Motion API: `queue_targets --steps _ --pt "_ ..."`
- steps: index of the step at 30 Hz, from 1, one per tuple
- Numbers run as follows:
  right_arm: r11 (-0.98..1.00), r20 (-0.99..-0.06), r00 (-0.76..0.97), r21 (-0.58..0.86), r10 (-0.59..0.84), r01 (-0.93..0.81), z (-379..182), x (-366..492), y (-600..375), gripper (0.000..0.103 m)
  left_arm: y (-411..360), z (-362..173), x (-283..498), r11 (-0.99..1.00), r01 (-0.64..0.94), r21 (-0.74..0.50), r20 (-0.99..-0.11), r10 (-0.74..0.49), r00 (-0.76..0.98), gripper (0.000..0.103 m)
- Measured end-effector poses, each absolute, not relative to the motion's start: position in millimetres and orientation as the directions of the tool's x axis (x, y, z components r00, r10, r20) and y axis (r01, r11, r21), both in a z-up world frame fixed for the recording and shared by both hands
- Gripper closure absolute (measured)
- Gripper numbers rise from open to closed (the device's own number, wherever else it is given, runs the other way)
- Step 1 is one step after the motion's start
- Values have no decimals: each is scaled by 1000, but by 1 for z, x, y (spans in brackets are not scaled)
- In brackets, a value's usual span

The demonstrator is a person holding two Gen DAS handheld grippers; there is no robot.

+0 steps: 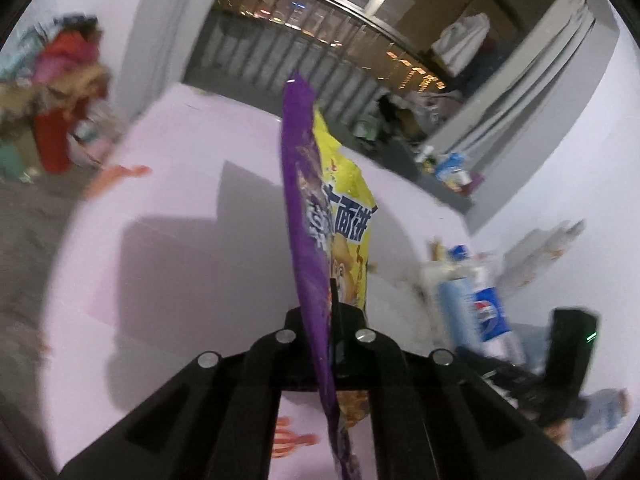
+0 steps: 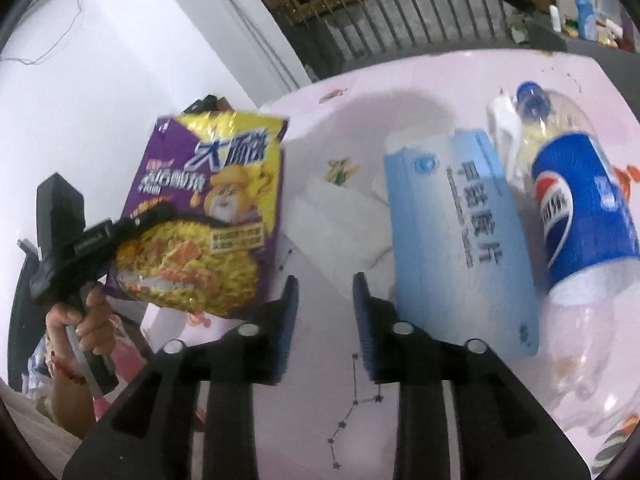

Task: Collect trash
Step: 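Grasp the white paper sheet with the right tool while the left tool holds the noodle bag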

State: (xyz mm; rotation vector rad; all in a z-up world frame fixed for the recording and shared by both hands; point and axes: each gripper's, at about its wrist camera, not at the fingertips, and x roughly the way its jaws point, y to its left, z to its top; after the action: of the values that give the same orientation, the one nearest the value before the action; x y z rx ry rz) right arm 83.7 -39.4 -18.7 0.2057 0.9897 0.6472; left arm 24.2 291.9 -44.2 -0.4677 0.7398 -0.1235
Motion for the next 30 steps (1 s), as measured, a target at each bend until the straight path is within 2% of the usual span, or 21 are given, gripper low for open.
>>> queue_targets --steps 3,8,13,21,25,30 --pt "806 -726 381 410 572 -427 -14 93 -29 66 295 -49 25 910 -93 -403 -655 -216 724 102" --pt "827 -791 340 337 508 -451 -19 122 2 65 298 -62 26 908 -116 -402 -678 -210 704 102" --pt "861 -850 359 191 385 -472 -29 126 30 65 294 -63 25 915 -116 -386 -678 -196 709 102" --pt "836 -880 285 196 380 -512 -34 110 45 68 298 -64 23 922 -121 -367 -681 -178 710 102" --pt "859 -878 354 115 323 -499 -24 121 36 68 304 -64 20 924 -131 -361 -680 -164 715 102" --pt "860 -847 368 185 385 -476 -3 141 15 68 313 -66 18 917 -140 -373 -679 -167 715 102"
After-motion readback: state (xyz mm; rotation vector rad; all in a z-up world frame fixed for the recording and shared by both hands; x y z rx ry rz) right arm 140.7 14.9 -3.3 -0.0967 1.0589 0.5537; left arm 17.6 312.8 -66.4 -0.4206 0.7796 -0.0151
